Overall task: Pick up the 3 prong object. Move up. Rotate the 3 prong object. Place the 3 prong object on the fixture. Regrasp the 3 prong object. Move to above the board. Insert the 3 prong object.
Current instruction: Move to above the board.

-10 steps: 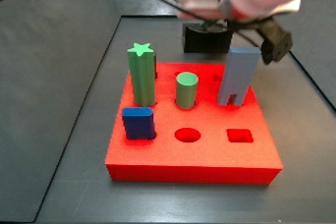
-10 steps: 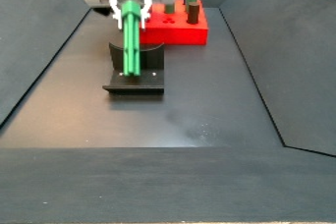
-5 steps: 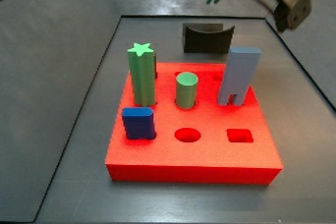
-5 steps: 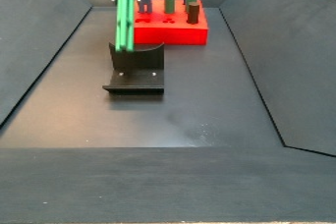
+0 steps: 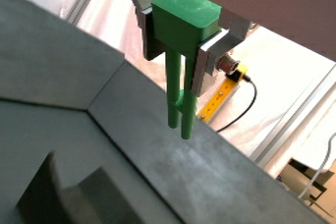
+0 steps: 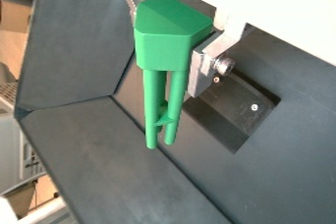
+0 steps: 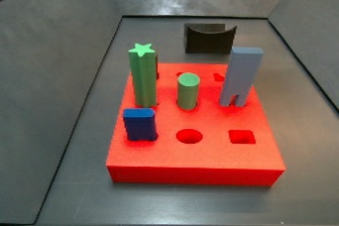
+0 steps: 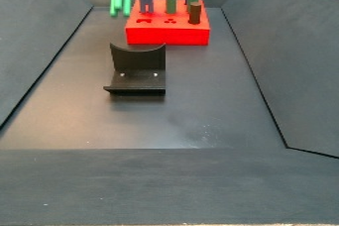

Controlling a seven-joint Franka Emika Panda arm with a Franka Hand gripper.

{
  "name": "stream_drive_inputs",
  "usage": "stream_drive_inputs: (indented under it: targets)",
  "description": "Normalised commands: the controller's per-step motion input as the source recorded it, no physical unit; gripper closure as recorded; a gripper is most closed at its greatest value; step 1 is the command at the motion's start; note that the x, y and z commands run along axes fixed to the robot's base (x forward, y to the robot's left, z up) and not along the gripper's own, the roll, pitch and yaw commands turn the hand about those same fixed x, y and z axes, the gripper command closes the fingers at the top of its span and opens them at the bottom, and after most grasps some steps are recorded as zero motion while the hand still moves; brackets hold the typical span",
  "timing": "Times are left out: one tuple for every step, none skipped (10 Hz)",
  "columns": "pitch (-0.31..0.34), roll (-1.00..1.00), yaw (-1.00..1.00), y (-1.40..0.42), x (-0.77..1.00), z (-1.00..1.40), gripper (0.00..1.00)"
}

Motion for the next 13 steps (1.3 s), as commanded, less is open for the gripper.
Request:
stream_drive_inputs:
  targets:
    - [0.107, -0.05, 0.08, -0.01, 0.0, 0.59, 1.0]
    - [0.107, -0.04, 0.09, -0.02, 0.01, 0.35, 1.0]
    - [0.02, -1.0, -0.07, -1.0, -0.72, 0.41, 1.0]
    - [0.011, -1.0, -0.07, -1.0, -0.73, 0.37, 1.0]
    - [-0.006, -1.0, -0.07, -1.0, -0.77, 0.39, 1.0]
    - [-0.007, -1.0, -0.07, -1.0, -0.8, 0.37, 1.0]
    - [-0.005, -1.0, -0.07, -1.0, -0.81, 0.38, 1.0]
    - [-0.001, -1.0, -0.07, -1.0, -0.82, 0.38, 1.0]
    - [0.003, -1.0, -0.07, -0.88, -0.75, 0.34, 1.0]
    - [0.001, -1.0, -0.07, -0.56, -0.53, 0.22, 1.0]
    - [0.007, -1.0, -0.07, -0.2, -0.25, 0.07, 1.0]
    - [0.013, -1.0, -0.07, -0.13, -0.16, 0.04, 1.0]
    - [0.003, -1.0, -0.06, -0.05, -0.09, 0.03, 1.0]
